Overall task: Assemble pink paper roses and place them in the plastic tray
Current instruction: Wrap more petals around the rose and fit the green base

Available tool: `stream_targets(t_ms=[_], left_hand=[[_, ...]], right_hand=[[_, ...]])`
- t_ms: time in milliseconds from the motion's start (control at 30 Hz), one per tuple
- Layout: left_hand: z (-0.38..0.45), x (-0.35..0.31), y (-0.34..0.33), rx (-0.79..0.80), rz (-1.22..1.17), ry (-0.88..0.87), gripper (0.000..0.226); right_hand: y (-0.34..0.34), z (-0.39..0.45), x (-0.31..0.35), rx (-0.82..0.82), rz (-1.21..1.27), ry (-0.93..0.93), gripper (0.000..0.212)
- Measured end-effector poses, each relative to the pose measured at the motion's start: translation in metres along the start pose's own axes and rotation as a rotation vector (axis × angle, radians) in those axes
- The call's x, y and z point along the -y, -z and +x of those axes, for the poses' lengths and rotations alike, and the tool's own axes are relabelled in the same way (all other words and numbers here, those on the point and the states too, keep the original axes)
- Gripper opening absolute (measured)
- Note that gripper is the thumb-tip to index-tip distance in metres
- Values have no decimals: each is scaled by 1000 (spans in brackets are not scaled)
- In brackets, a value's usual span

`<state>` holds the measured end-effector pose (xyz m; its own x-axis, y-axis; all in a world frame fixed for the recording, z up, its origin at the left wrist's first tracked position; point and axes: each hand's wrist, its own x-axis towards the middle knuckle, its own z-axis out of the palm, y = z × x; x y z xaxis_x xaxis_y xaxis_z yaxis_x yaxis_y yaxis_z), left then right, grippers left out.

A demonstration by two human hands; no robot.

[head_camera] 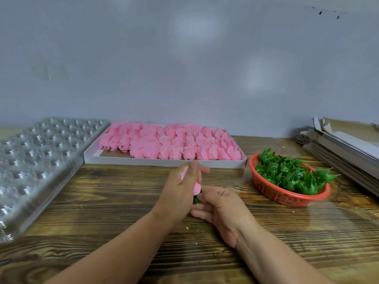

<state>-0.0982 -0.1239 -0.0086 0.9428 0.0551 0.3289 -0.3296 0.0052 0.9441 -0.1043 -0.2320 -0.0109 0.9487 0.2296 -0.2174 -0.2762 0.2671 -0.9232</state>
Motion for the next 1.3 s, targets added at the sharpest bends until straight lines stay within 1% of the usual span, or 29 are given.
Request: stream_targets(t_ms=[167, 300, 367, 400, 467, 500, 567, 633, 667, 767, 867, 1000, 1067, 1167, 1233, 1300], left_hand=[[2, 5, 2, 48, 36, 9, 44], [2, 8, 3, 72, 34, -3, 44], [2, 8, 4, 67, 23, -5, 44], [2, 7, 4, 57, 9, -1, 43], [2, 5, 4, 27, -18, 21, 42], [2, 4, 4, 9, -29, 34, 42], [3, 4, 3, -28, -56, 52, 43], [4, 4, 4, -47, -102, 85, 44], [4, 4, 5, -49, -147, 113, 44], [6, 5, 6, -50, -311, 200, 44], [9, 5, 6, -76, -417, 289, 51], [13, 6, 8, -102, -546, 384, 49], [12, 6, 9, -102, -548, 389, 48], [11, 7, 8, -66, -460, 354, 51], [11, 8, 8, -50, -392, 328, 56], [12, 8, 8, -84, -401, 316, 58]], right_hand=[[-4, -4, 0, 42, -7, 41, 26], [-3, -4, 4, -3, 14, 43, 24], [-3, -4, 5, -17, 29, 39, 18], [-3, -5, 6, -17, 40, 36, 23], [-3, -5, 7, -16, 57, 35, 46], [-3, -5, 7, -9, 61, 40, 50], [-4, -6, 6, 12, 58, 55, 45], [-4, -7, 5, 21, 54, 82, 45], [-4, -8, 4, 23, 60, 94, 44], [-3, -8, 3, 28, 77, 131, 31], [-4, -10, 3, 26, 12, 199, 24], [-9, -13, 4, 17, -129, 291, 27], [-10, -13, 3, -9, -220, 302, 29], [-8, -13, 1, -44, -308, 305, 32], [-7, -14, 2, -47, -295, 311, 31], [-7, -15, 3, 2, -228, 310, 29]])
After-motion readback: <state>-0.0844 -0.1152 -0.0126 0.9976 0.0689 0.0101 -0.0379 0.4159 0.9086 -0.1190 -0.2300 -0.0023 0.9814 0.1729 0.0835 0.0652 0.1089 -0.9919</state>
